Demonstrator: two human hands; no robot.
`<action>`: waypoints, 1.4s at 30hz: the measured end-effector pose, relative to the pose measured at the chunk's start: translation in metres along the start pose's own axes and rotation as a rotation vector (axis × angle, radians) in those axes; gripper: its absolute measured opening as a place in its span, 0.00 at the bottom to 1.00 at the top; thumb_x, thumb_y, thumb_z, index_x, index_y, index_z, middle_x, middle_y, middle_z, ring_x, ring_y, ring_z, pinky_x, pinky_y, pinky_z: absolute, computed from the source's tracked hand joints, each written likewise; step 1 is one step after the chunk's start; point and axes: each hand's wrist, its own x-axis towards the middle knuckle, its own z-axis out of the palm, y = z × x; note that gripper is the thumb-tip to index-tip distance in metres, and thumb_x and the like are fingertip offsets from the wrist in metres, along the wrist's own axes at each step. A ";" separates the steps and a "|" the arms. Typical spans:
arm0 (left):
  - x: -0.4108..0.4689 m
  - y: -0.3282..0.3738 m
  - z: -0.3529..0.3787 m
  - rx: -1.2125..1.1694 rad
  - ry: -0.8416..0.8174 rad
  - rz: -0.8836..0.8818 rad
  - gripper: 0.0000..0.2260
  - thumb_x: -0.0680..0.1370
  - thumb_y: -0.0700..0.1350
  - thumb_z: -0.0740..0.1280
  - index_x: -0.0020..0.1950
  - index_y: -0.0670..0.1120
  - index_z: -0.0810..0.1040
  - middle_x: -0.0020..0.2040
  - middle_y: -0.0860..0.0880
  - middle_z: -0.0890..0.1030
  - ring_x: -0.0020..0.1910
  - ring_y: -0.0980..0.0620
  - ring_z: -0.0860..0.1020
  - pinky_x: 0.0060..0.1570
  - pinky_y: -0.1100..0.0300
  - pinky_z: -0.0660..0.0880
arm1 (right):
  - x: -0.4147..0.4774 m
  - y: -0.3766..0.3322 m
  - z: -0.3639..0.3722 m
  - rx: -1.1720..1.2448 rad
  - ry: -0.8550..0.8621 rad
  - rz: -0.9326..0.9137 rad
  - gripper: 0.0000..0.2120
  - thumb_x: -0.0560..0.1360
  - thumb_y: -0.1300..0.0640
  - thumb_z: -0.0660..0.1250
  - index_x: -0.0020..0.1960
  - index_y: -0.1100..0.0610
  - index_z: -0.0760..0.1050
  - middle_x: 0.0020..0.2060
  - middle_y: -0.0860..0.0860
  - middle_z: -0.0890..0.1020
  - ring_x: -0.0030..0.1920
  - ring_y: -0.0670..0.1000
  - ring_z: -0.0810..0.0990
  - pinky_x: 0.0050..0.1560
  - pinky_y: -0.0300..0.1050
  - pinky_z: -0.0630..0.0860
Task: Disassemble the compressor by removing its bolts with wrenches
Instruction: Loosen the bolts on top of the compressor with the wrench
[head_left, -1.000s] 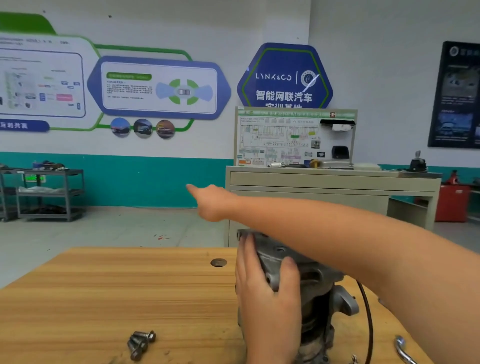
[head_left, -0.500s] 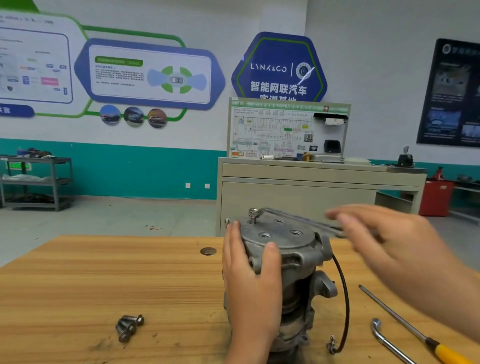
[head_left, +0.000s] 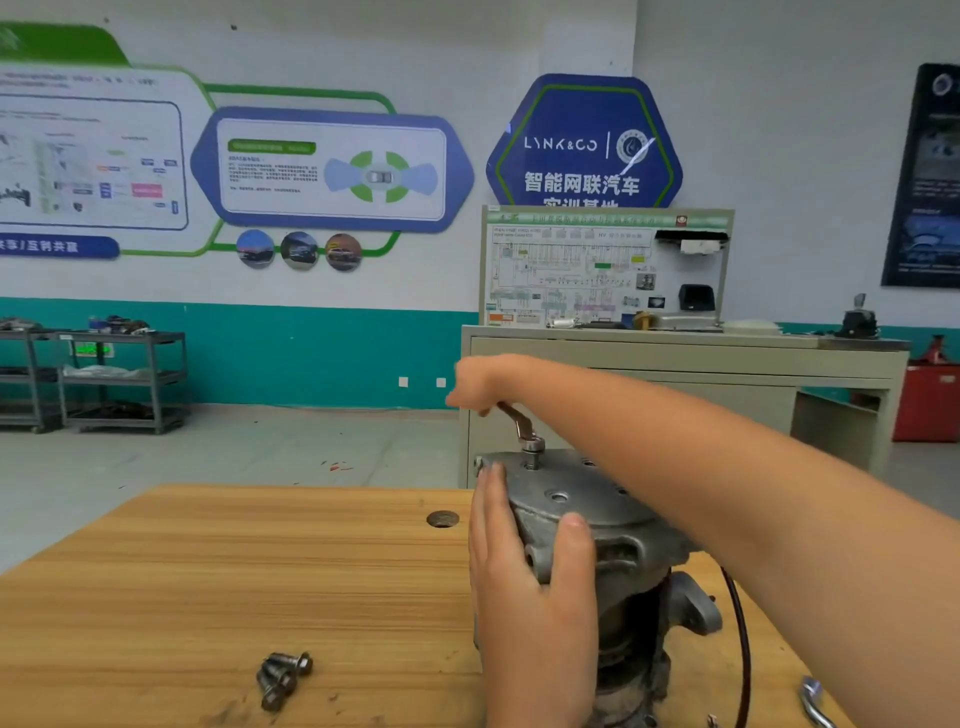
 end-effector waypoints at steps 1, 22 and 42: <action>0.000 0.000 0.000 -0.001 -0.005 0.009 0.26 0.68 0.60 0.58 0.66 0.67 0.58 0.72 0.65 0.60 0.70 0.64 0.59 0.70 0.56 0.60 | -0.005 -0.020 0.003 0.037 0.013 -0.095 0.17 0.81 0.60 0.52 0.67 0.66 0.64 0.60 0.59 0.73 0.44 0.54 0.79 0.47 0.47 0.76; -0.003 -0.003 0.002 -0.002 -0.014 -0.027 0.28 0.71 0.61 0.58 0.71 0.65 0.57 0.72 0.64 0.60 0.71 0.61 0.60 0.70 0.50 0.64 | -0.189 0.142 0.024 0.375 0.559 0.032 0.09 0.74 0.49 0.63 0.41 0.49 0.80 0.28 0.47 0.80 0.29 0.45 0.78 0.30 0.35 0.73; 0.002 0.002 0.001 -0.076 0.026 0.028 0.33 0.62 0.61 0.63 0.68 0.63 0.66 0.67 0.62 0.70 0.67 0.61 0.68 0.65 0.53 0.67 | -0.052 -0.066 0.014 -0.069 0.280 -0.222 0.17 0.75 0.66 0.56 0.64 0.62 0.66 0.39 0.52 0.72 0.43 0.54 0.72 0.35 0.45 0.69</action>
